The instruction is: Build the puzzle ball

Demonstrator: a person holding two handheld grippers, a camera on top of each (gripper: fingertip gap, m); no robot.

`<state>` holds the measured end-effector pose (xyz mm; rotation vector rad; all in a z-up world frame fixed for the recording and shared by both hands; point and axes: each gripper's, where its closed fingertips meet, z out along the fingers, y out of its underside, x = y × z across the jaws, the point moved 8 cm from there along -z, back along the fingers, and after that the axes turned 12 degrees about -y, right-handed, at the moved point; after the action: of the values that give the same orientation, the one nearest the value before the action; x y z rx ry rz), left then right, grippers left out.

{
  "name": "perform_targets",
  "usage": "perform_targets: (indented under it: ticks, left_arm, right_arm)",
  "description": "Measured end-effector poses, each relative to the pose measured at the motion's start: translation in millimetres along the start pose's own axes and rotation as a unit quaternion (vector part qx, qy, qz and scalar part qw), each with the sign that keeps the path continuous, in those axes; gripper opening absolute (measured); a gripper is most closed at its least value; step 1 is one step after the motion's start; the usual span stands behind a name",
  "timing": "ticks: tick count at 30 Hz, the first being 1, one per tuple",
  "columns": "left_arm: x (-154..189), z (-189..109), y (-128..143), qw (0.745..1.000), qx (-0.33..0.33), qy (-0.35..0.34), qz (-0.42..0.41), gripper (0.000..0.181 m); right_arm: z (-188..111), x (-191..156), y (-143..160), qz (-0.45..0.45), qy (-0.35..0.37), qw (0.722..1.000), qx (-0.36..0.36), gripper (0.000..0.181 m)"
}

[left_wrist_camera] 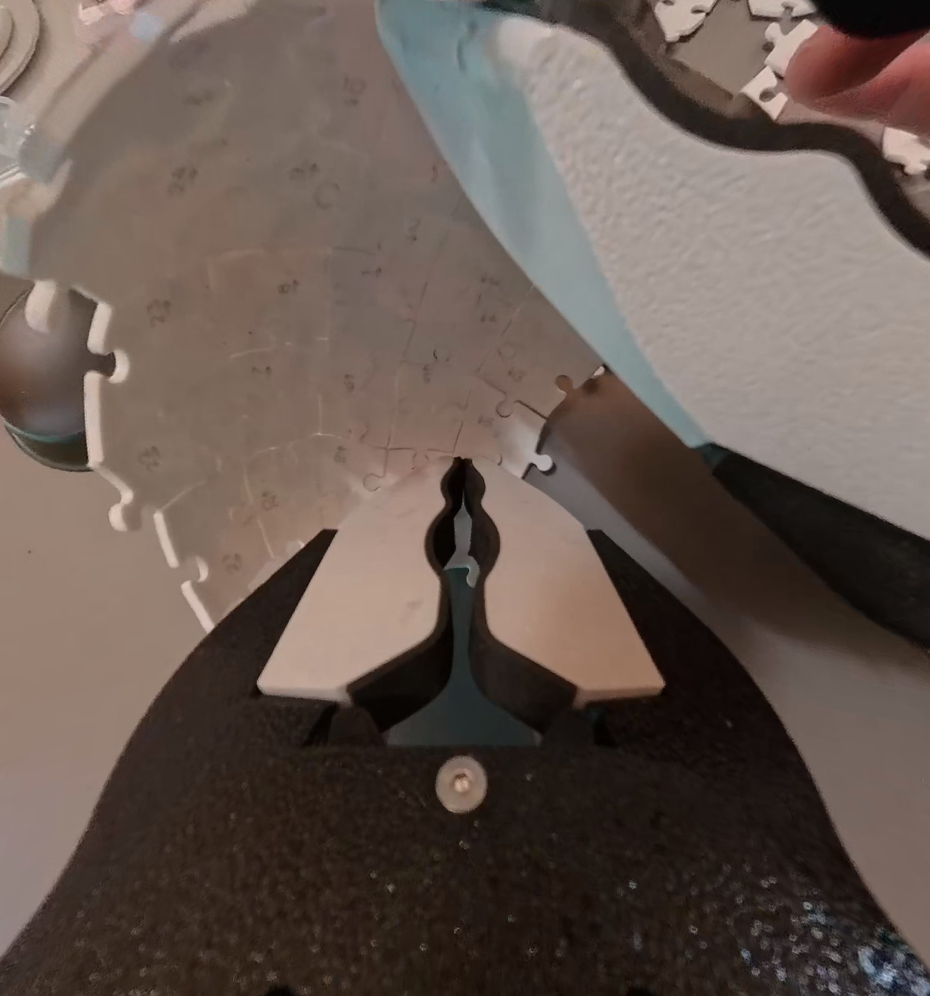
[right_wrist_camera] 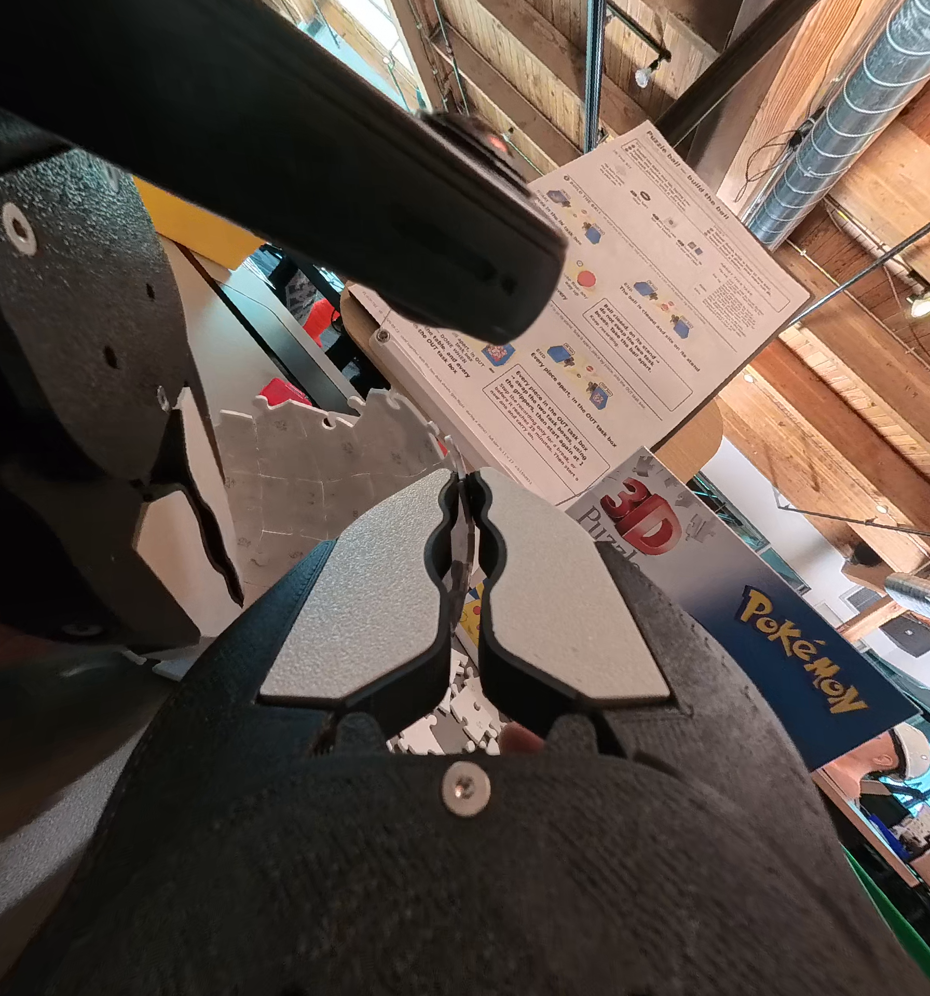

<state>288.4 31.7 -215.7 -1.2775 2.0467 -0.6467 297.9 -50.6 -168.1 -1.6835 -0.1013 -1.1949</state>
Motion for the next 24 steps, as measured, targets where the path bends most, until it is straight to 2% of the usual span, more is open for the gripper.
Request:
perform_targets:
  ticks: [10,17,24]
  left_arm:
    - [-1.5,-1.1,-1.4,1.0,-0.017,0.009,0.014,0.0]
    - [-1.5,-2.3,2.6,1.0,0.011,-0.018,0.003,0.0]
    - [-2.9,-2.1,4.3,0.999,0.009,-0.038,0.0,0.0]
  right_arm:
    - [0.0,0.5,-1.0,0.003,0.001,1.0,0.007,0.004]
    - [1.5,-0.6,-1.8,0.003,0.0,1.0,0.01,0.004]
    - [2.2,-1.6,-3.2,-0.002,-0.001,1.0,0.013,0.004]
